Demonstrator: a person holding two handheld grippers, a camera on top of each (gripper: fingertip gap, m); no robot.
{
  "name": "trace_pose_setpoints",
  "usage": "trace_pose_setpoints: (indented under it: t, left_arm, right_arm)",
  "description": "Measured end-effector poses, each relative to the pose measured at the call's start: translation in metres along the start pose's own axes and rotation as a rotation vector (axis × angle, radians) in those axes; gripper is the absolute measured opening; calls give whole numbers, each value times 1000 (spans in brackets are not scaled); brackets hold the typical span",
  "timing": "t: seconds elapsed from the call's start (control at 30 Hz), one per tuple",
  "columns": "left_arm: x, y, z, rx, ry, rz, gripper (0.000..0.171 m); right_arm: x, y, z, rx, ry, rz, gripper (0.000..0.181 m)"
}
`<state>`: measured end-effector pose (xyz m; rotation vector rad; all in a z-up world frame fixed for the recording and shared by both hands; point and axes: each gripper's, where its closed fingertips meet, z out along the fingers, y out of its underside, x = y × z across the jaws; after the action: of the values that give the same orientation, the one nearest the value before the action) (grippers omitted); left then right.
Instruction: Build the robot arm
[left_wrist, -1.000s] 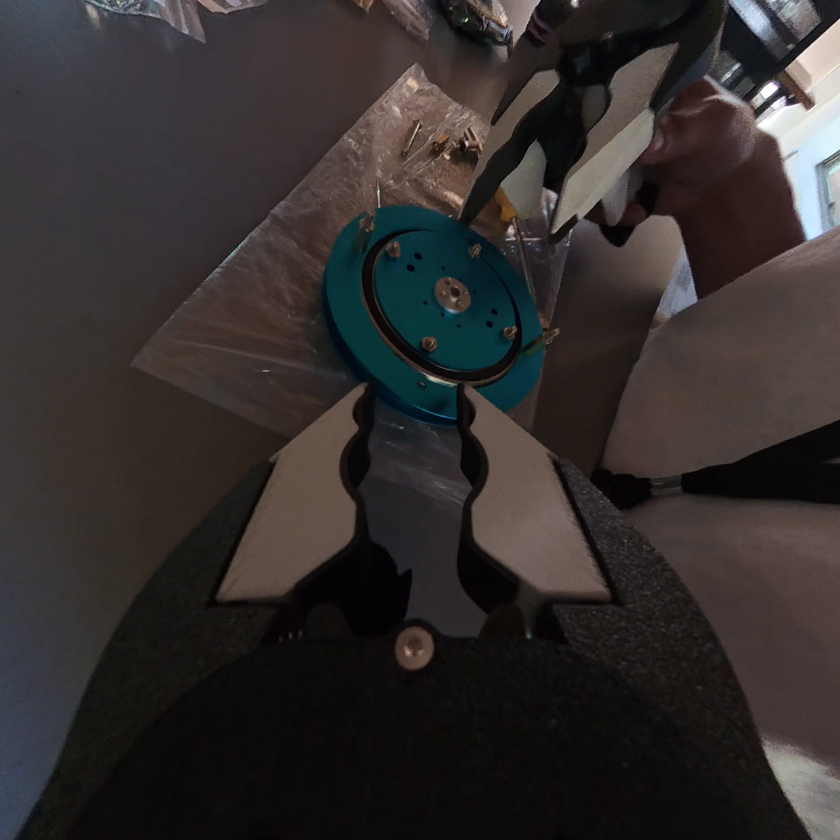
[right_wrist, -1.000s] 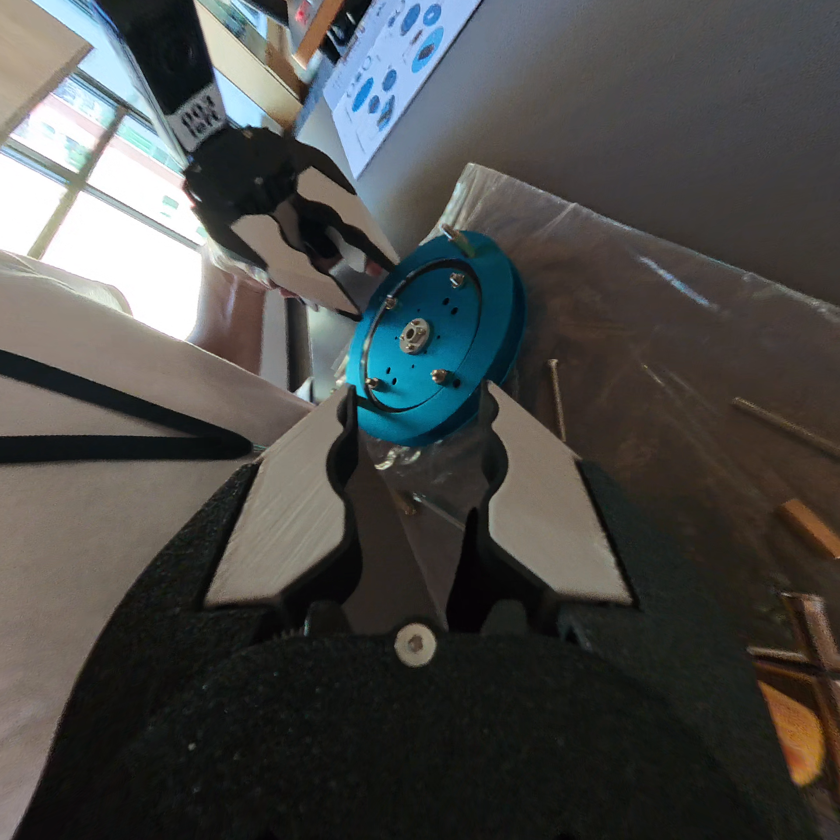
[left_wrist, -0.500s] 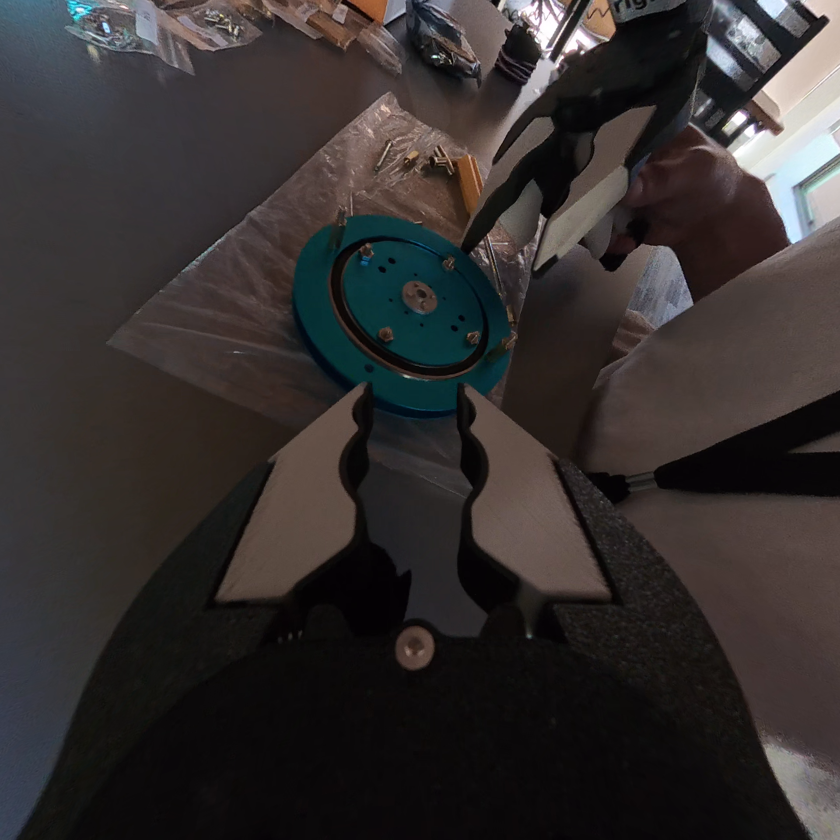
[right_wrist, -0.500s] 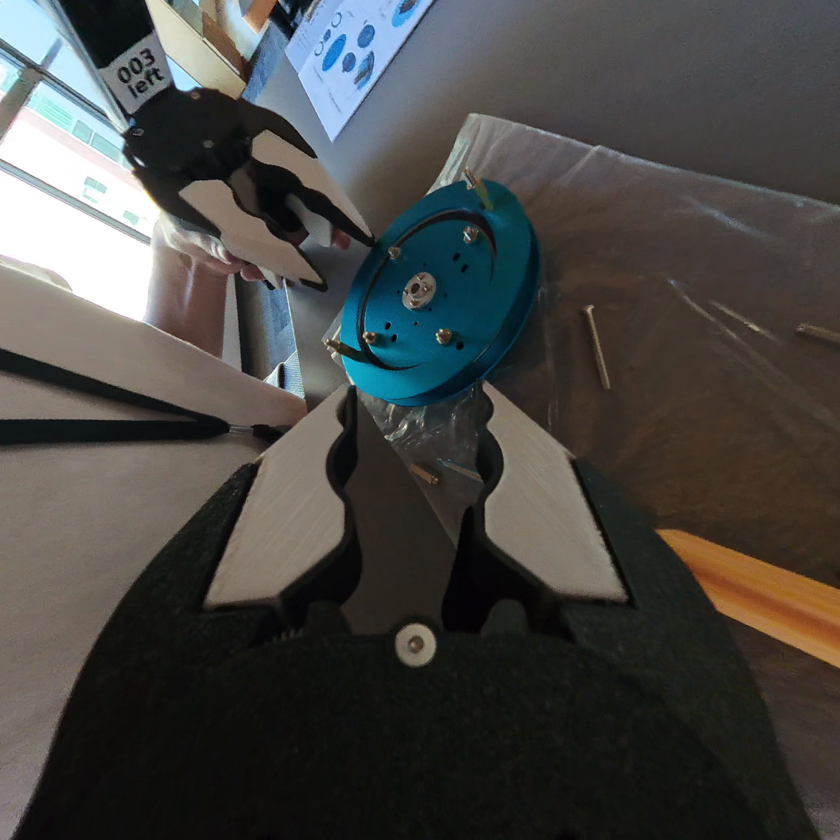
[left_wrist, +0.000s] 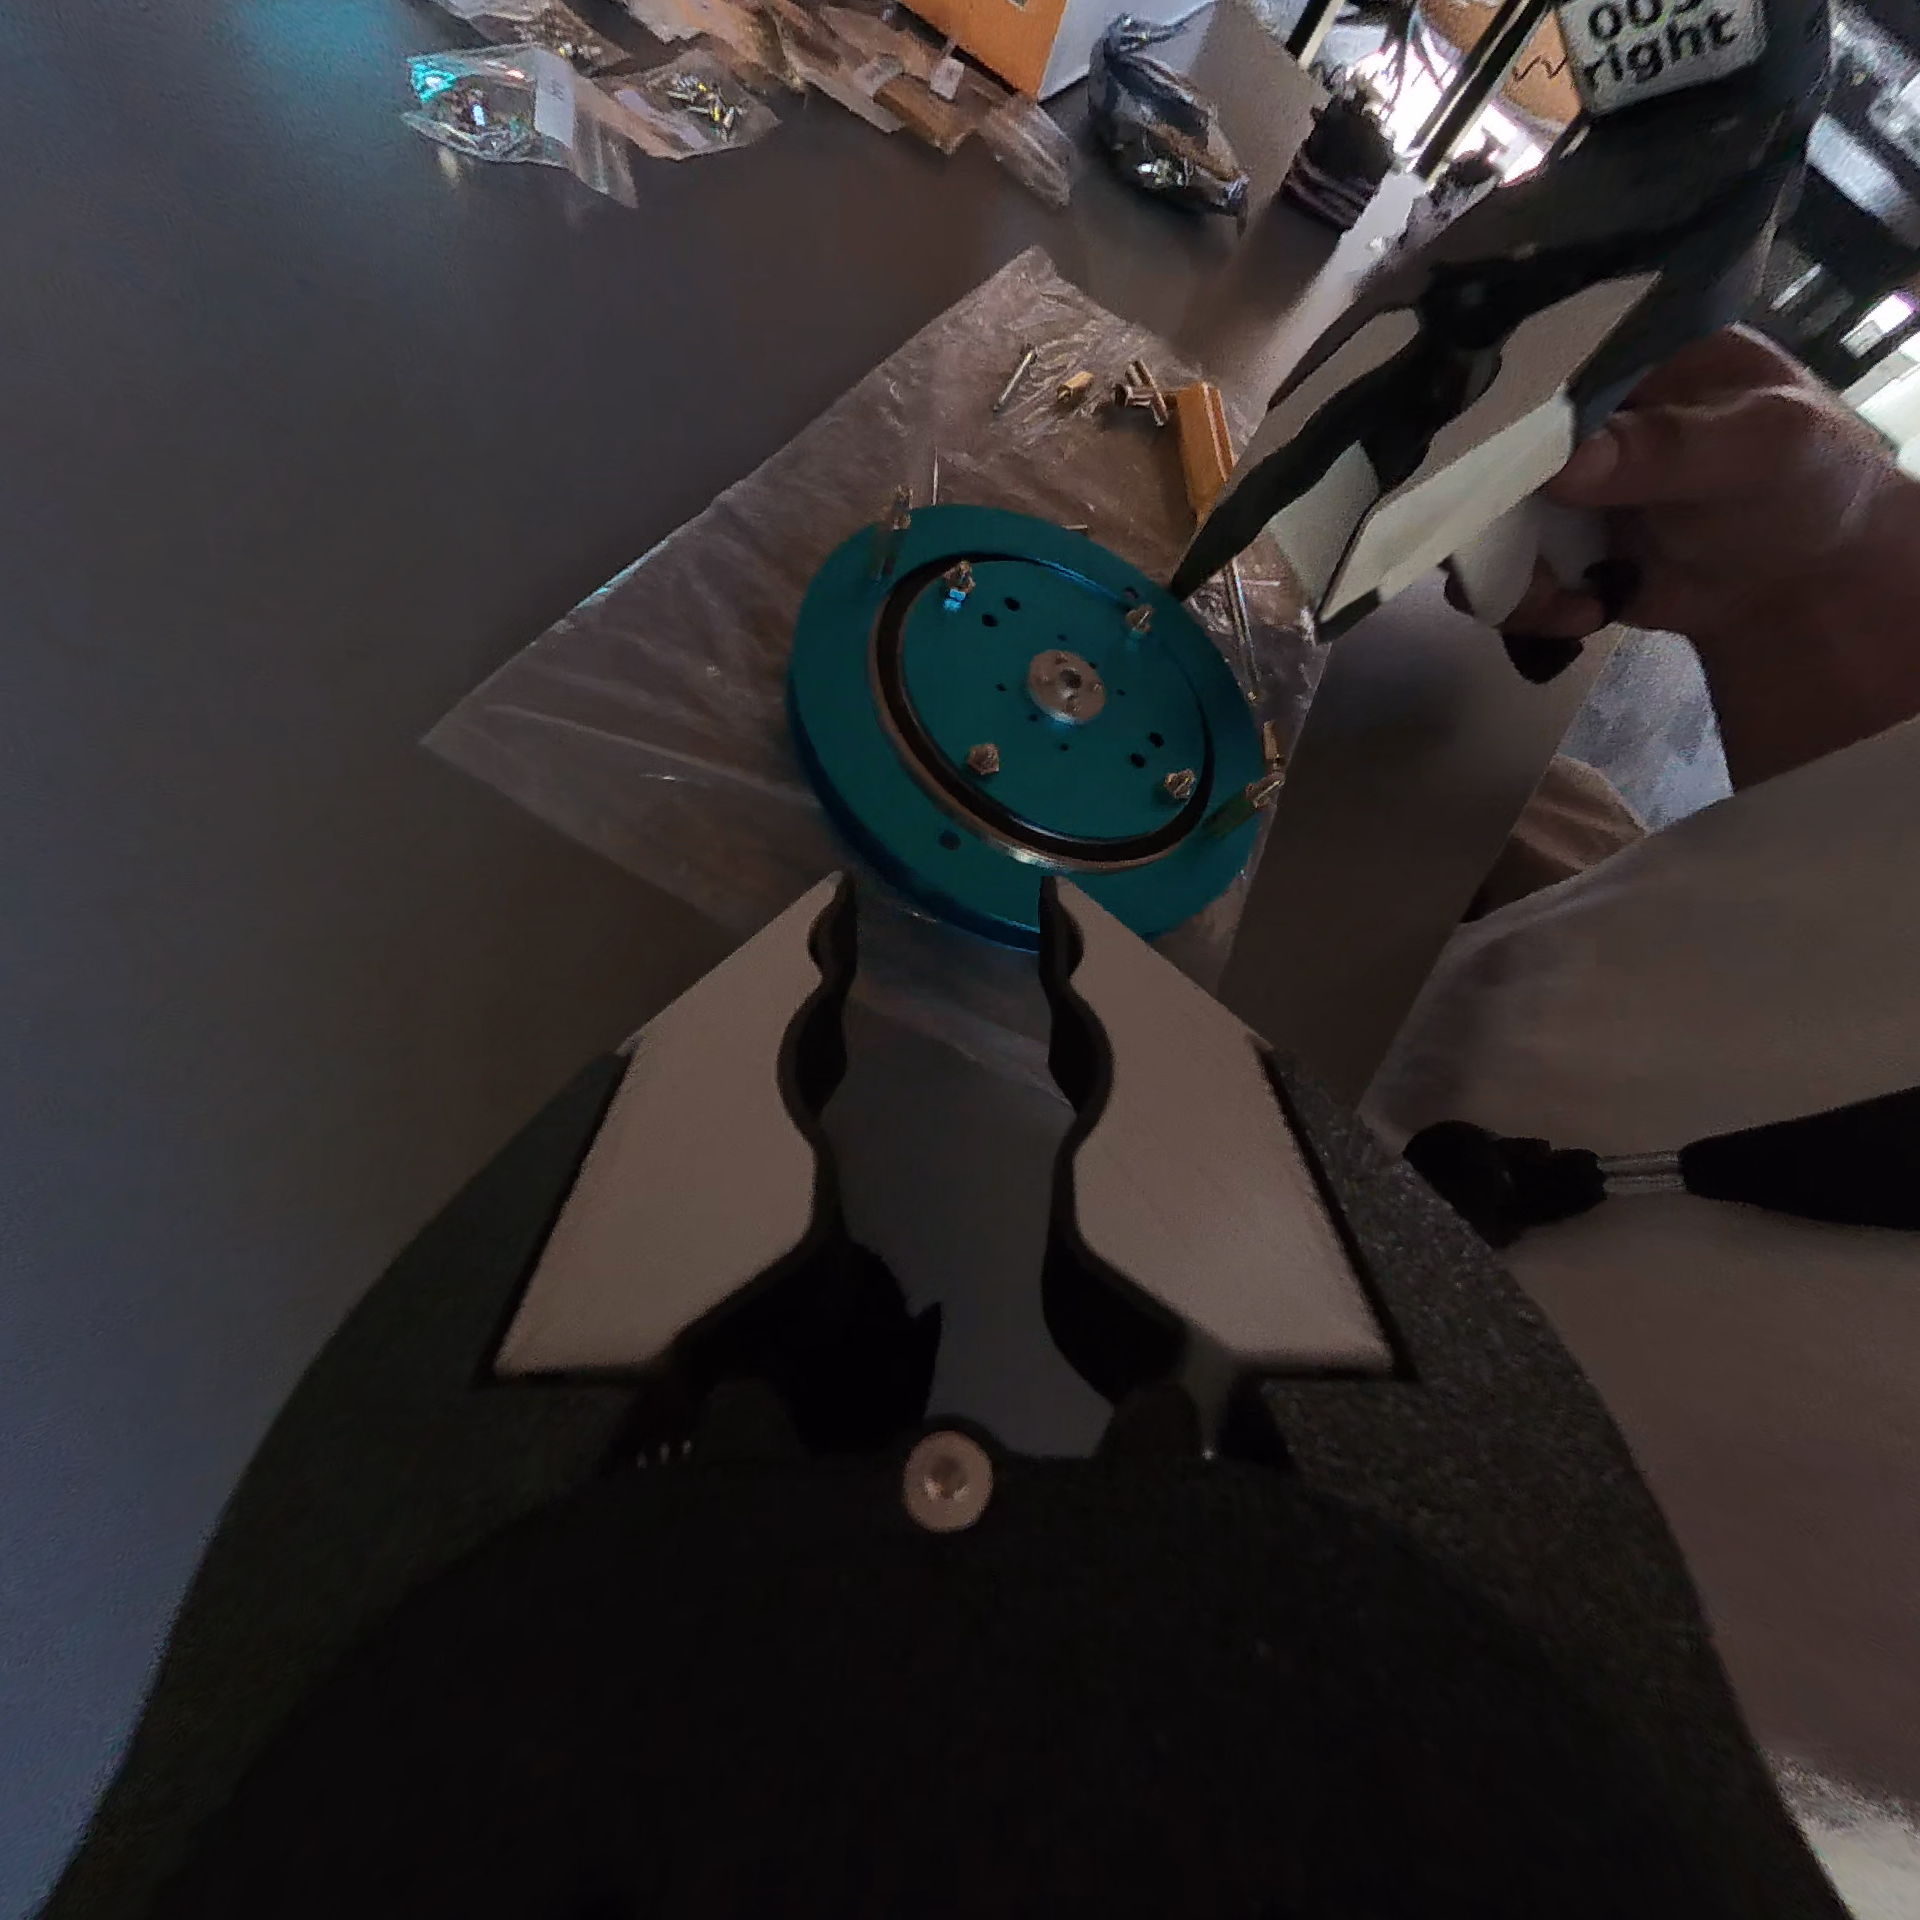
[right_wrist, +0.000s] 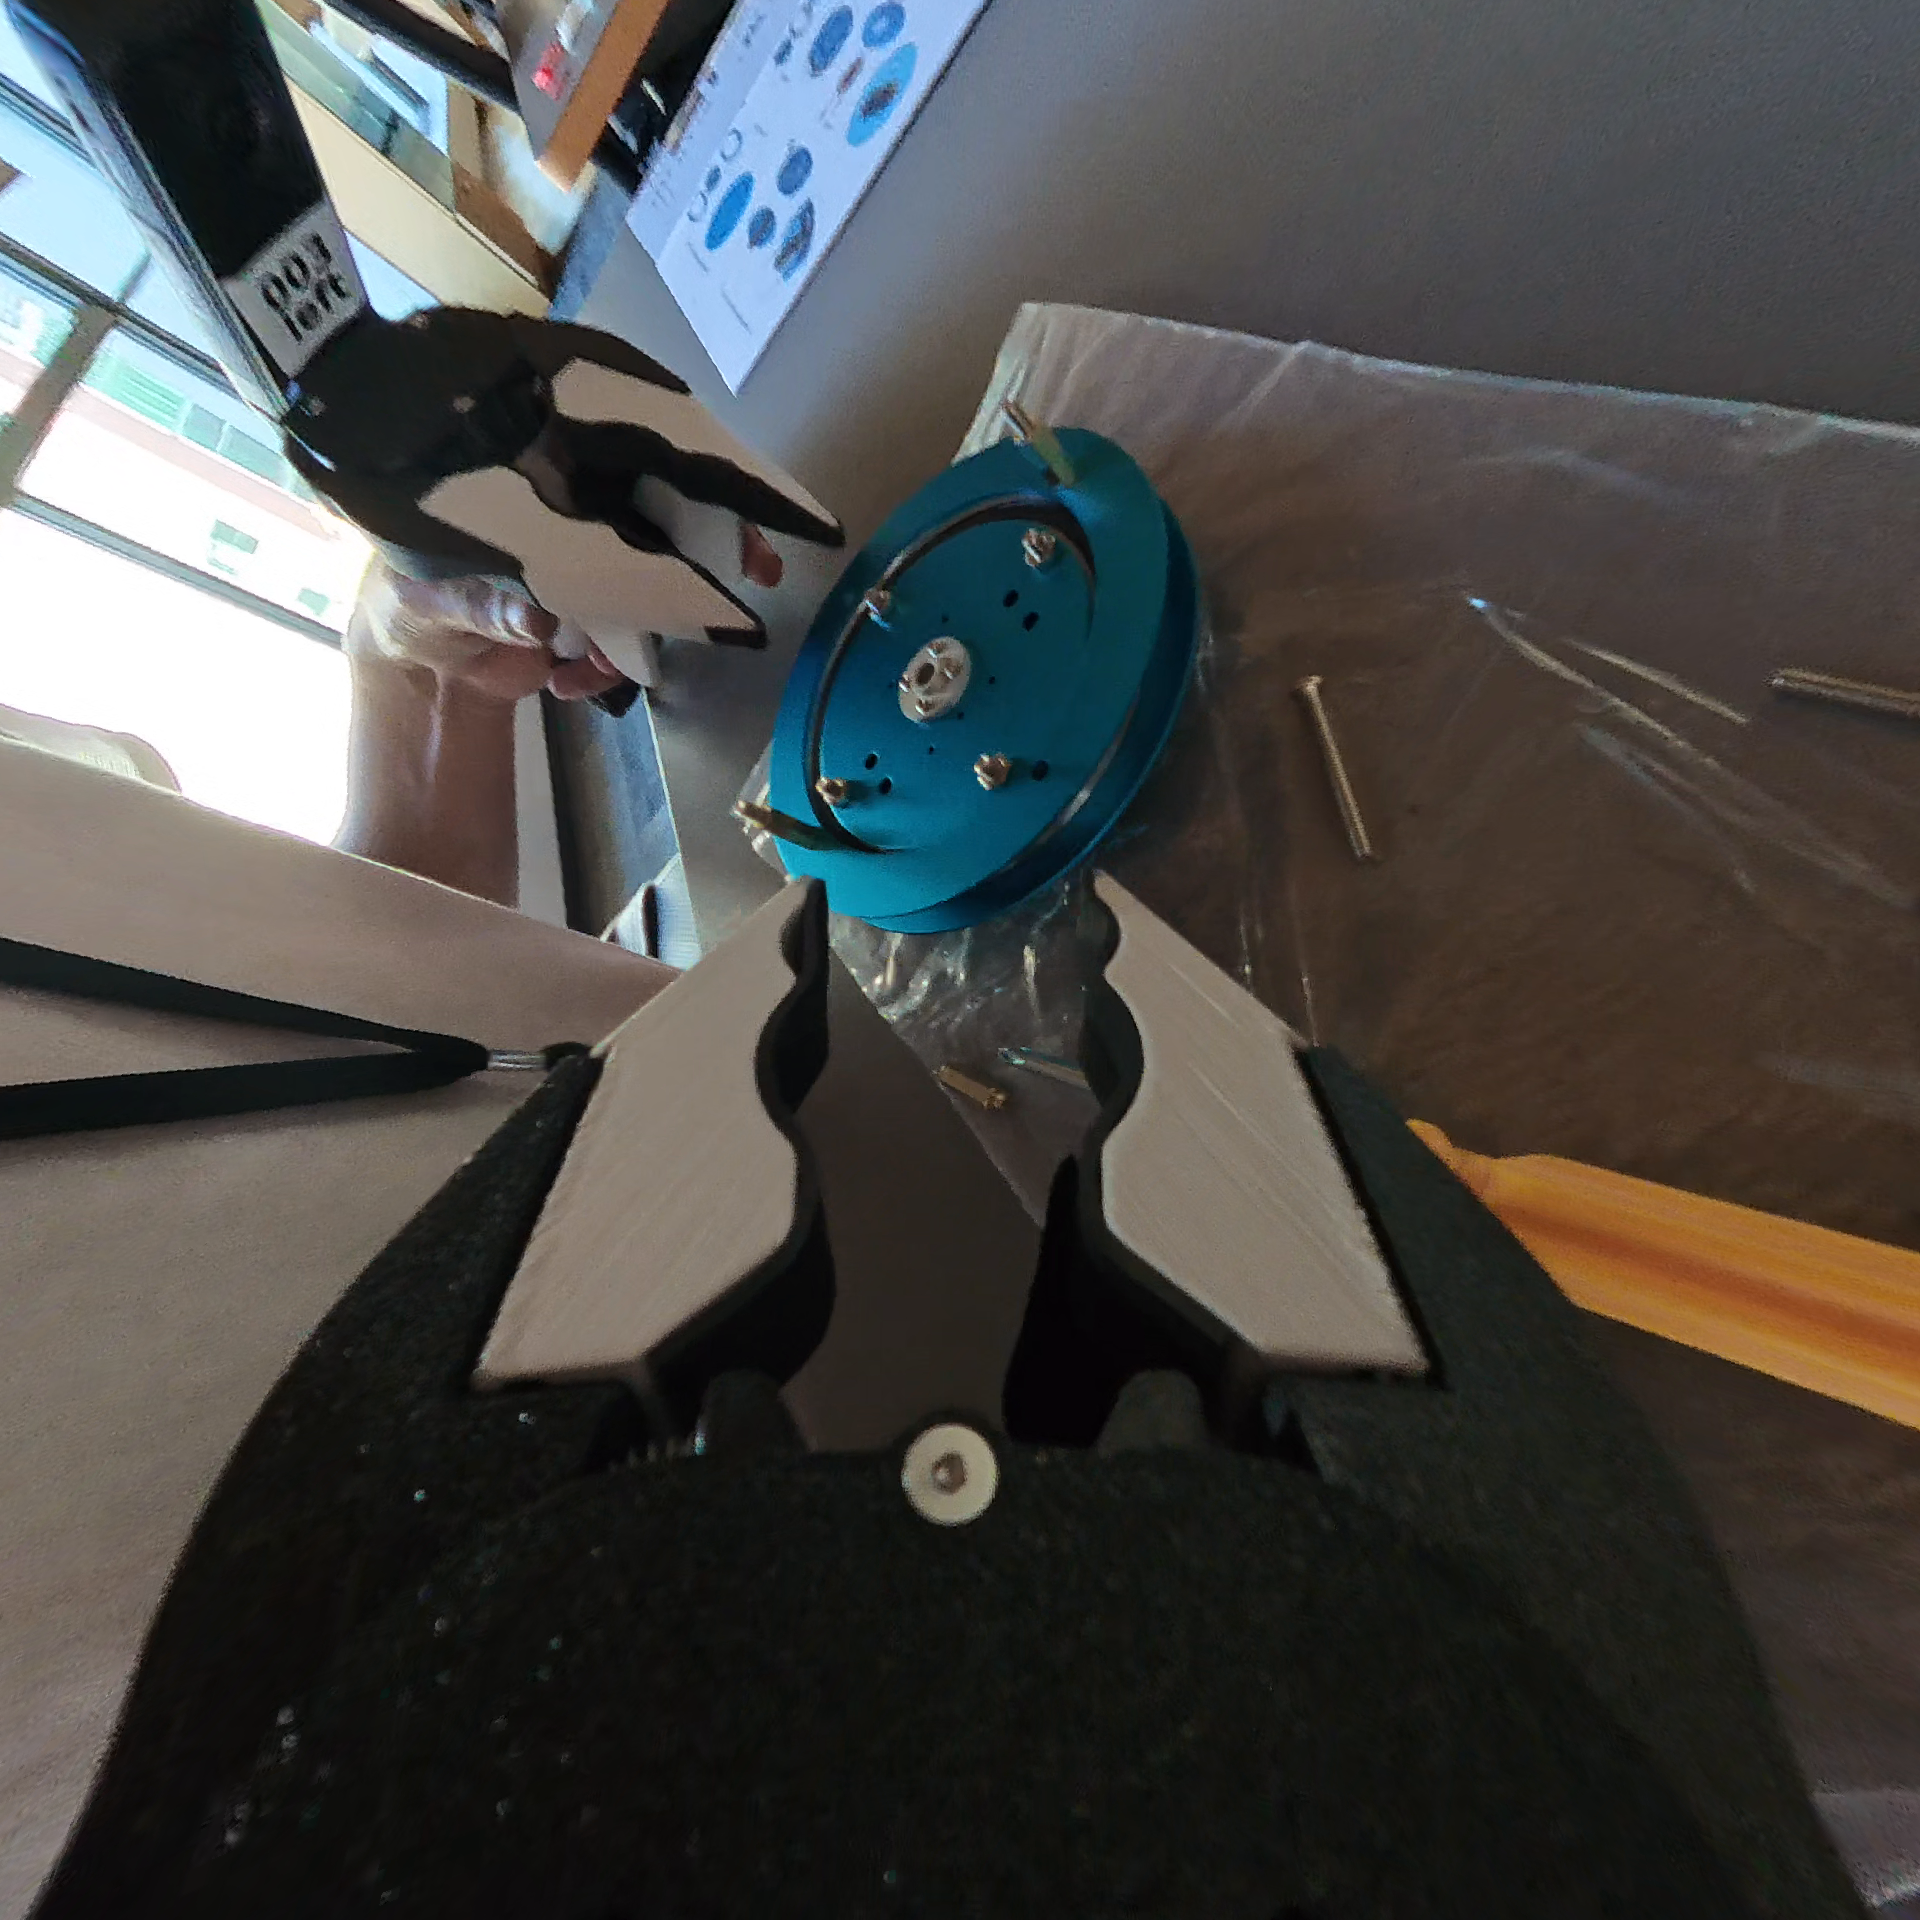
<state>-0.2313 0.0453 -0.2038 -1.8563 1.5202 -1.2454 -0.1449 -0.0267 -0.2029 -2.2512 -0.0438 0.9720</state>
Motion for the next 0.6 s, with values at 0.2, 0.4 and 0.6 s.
trace_pose_setpoints:
  t: [0.2,0.4,0.6]
  left_arm:
    - [23,-2,15,-17,81,28,35]
    - [9,-9,2,16,17,13,34]
    - [9,-5,16,-20,18,1,38]
  right_arm:
    - [-9,0,4,16,-64,14,46]
    - [-7,-1,-1,53,-60,30,44]
    - [-2,-1,-7,45,-38,18,44]
